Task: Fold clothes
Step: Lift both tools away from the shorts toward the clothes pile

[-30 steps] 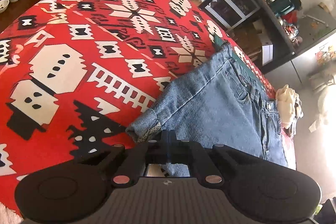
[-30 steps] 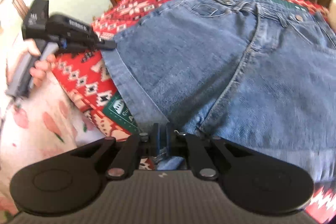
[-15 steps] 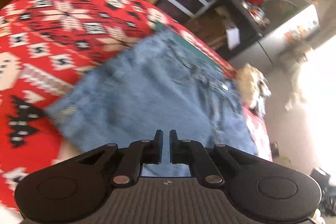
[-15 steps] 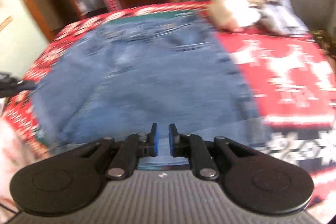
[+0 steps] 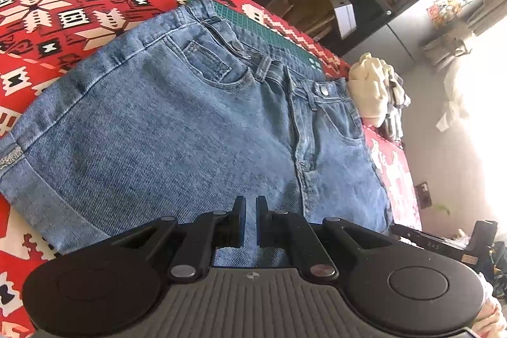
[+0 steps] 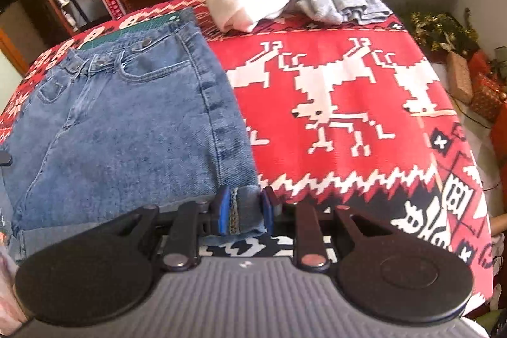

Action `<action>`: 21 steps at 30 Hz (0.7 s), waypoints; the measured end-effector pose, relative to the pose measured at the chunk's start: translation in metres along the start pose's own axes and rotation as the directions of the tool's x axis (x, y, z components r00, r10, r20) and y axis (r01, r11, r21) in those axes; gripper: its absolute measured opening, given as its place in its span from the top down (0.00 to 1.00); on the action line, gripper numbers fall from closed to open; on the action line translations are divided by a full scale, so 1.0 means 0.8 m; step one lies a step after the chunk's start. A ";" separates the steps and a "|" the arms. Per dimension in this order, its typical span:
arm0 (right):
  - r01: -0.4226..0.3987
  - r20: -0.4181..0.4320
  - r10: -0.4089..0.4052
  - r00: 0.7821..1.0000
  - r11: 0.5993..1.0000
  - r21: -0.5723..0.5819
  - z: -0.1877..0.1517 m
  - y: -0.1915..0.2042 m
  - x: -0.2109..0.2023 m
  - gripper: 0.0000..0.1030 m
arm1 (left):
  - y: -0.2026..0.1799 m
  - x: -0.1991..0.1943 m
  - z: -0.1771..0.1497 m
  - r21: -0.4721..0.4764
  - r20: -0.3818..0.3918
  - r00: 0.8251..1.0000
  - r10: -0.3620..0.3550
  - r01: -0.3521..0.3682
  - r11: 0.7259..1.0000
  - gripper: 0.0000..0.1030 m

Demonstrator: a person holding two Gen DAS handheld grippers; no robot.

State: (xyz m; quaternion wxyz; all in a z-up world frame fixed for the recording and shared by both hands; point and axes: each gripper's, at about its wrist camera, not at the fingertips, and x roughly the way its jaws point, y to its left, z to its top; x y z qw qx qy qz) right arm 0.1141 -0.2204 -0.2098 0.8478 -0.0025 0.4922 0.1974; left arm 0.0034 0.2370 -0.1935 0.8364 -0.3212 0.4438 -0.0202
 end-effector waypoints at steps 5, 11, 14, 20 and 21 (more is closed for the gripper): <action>0.053 -0.025 -0.055 0.998 0.995 -0.083 0.002 0.015 -0.012 0.97 | 0.002 -0.005 0.005 0.013 0.012 1.000 0.027 -0.027 1.000 0.96; 0.016 -0.014 -0.016 1.000 0.999 -0.041 0.005 0.018 -0.020 0.98 | 0.020 -0.010 0.010 0.016 0.031 0.999 0.035 -0.036 0.999 0.96; -0.027 0.024 0.029 0.999 0.997 -0.078 0.011 0.045 -0.021 0.96 | 0.027 -0.006 0.012 0.032 0.028 0.999 0.037 -0.038 0.999 0.96; -0.110 0.068 0.123 0.990 0.981 -0.161 0.022 0.104 -0.010 0.90 | 0.017 0.023 0.013 0.139 0.003 0.999 0.043 -0.043 0.989 0.96; -0.127 0.056 0.138 0.989 0.976 -0.177 0.022 0.118 0.001 0.90 | 0.014 0.028 0.013 0.159 0.001 0.999 0.043 -0.043 0.986 0.96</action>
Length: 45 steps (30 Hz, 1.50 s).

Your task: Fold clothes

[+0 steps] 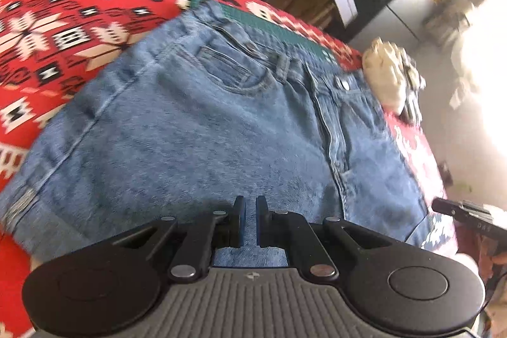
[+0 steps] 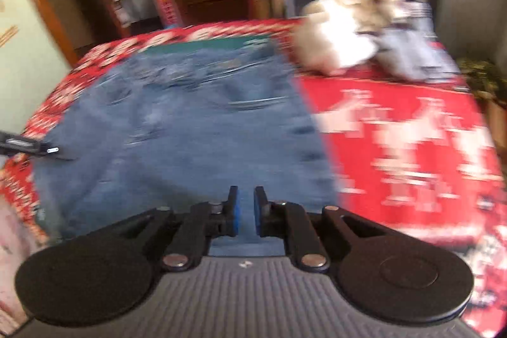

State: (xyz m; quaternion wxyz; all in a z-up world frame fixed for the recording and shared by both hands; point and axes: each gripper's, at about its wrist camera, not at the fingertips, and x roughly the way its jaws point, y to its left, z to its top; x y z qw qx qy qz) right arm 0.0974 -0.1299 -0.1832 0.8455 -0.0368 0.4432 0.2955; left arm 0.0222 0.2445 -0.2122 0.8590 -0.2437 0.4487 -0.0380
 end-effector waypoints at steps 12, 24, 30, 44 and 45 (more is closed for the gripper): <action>-0.003 -0.017 0.002 1.000 0.998 -0.067 0.043 0.012 0.057 0.80 | -0.009 0.020 0.036 0.139 0.044 0.998 0.037 -0.043 0.989 0.90; 0.049 0.076 -0.046 0.996 0.998 -0.046 0.196 -0.065 0.128 0.77 | 0.035 0.039 0.188 0.183 0.176 0.977 0.122 -0.154 0.971 0.66; 0.072 0.037 -0.073 0.997 0.997 0.030 0.234 -0.099 0.188 0.77 | 0.065 0.074 0.233 0.154 0.126 0.987 0.098 -0.117 0.981 0.65; 0.127 0.017 -0.126 0.992 0.988 -0.088 0.238 -0.071 0.221 0.94 | 0.070 0.099 0.234 0.254 0.096 0.992 0.085 -0.107 0.961 0.92; 0.149 0.050 -0.144 0.988 0.980 -0.129 0.237 -0.060 0.215 0.94 | 0.063 0.090 0.231 0.276 0.124 0.989 0.085 -0.117 0.954 0.93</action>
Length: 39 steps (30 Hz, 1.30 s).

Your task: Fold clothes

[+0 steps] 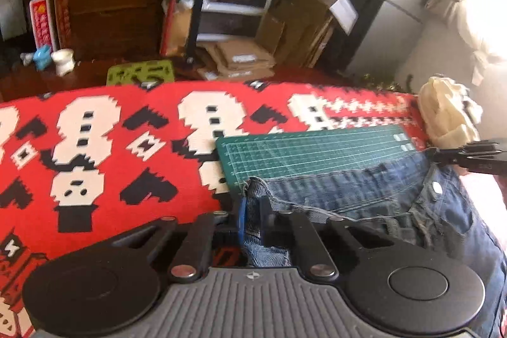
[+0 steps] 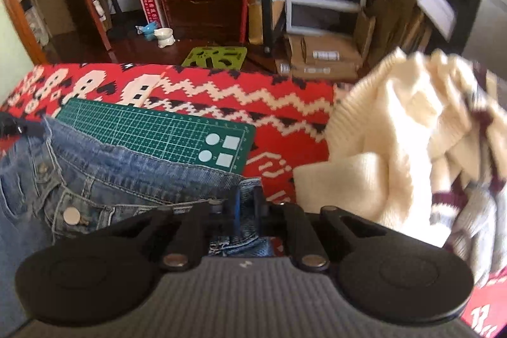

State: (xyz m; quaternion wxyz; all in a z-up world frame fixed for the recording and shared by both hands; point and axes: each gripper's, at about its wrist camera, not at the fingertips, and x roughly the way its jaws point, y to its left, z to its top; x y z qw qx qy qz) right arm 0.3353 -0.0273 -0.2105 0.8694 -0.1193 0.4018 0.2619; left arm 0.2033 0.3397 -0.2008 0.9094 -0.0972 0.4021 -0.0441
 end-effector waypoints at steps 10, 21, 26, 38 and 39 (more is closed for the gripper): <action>0.069 0.033 -0.067 0.997 0.996 -0.055 0.032 0.013 0.022 0.94 | -0.016 0.002 0.017 0.110 0.084 0.988 0.127 -0.136 0.985 0.93; -0.058 0.095 0.063 0.994 0.997 -0.060 0.035 0.049 -0.032 0.75 | 0.038 -0.072 0.001 -0.179 0.134 0.988 0.074 -0.049 0.983 0.73; -0.175 0.114 0.185 0.976 0.980 -0.098 0.041 0.088 -0.070 0.66 | 0.034 -0.124 -0.032 -0.269 0.095 0.995 0.017 0.009 0.963 0.74; -0.406 -0.016 0.416 0.909 0.877 -0.255 0.019 0.284 -0.062 0.81 | 0.036 -0.146 -0.176 -0.572 0.100 0.995 0.001 0.057 0.818 0.94; -0.425 -0.029 0.433 0.901 0.865 -0.266 0.017 0.301 -0.062 0.82 | 0.038 -0.144 -0.183 -0.584 0.105 0.994 0.008 0.055 0.810 0.94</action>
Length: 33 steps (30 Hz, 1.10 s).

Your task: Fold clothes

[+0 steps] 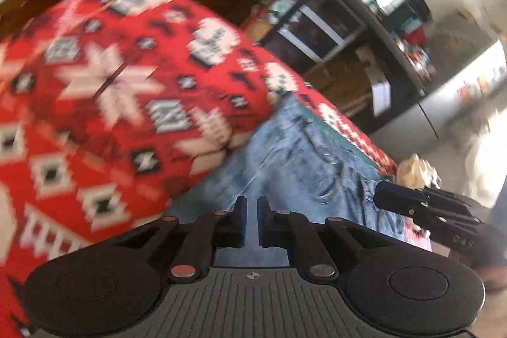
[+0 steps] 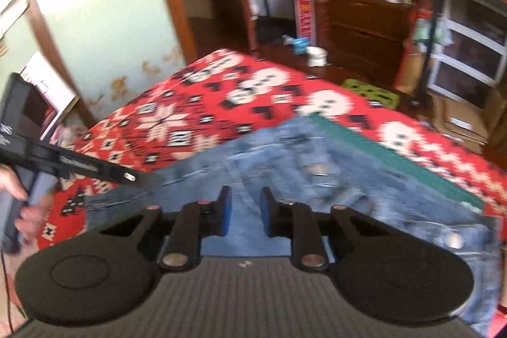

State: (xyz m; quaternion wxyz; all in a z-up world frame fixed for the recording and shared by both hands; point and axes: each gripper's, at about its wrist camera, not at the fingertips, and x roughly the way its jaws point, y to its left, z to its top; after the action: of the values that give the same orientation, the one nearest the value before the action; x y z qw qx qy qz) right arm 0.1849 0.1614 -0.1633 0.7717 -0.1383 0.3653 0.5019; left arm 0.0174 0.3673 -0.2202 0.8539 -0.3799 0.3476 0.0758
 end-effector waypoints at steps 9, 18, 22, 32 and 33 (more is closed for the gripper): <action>-0.102 -0.069 0.094 0.993 0.988 -0.117 0.018 0.070 0.084 0.86 | 0.037 -0.018 -0.022 -0.069 0.109 0.994 0.034 -0.027 0.997 0.98; -0.067 -0.131 0.043 0.990 0.979 -0.190 0.017 0.087 0.144 0.93 | 0.063 -0.028 -0.026 -0.114 0.127 0.992 -0.016 0.031 0.993 0.97; 0.015 -0.122 -0.033 0.992 0.990 -0.141 0.033 0.055 0.156 1.00 | 0.064 -0.029 -0.028 -0.123 0.127 0.992 -0.020 0.036 0.992 0.97; 0.140 -0.092 -0.141 0.986 0.990 -0.011 0.062 0.000 0.180 1.00 | 0.067 -0.032 -0.029 -0.138 0.119 0.993 -0.025 0.041 0.990 0.97; 0.144 -0.093 -0.144 0.985 0.990 -0.012 0.063 0.001 0.178 1.00 | 0.066 -0.032 -0.029 -0.136 0.118 0.993 -0.023 0.039 0.990 0.97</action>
State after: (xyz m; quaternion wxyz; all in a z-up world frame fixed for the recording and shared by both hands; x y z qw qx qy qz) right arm 0.2382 0.2865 -0.2281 0.7876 -0.1897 0.3888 0.4388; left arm -0.0350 0.3916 -0.2461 0.8455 -0.4382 0.2852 0.1084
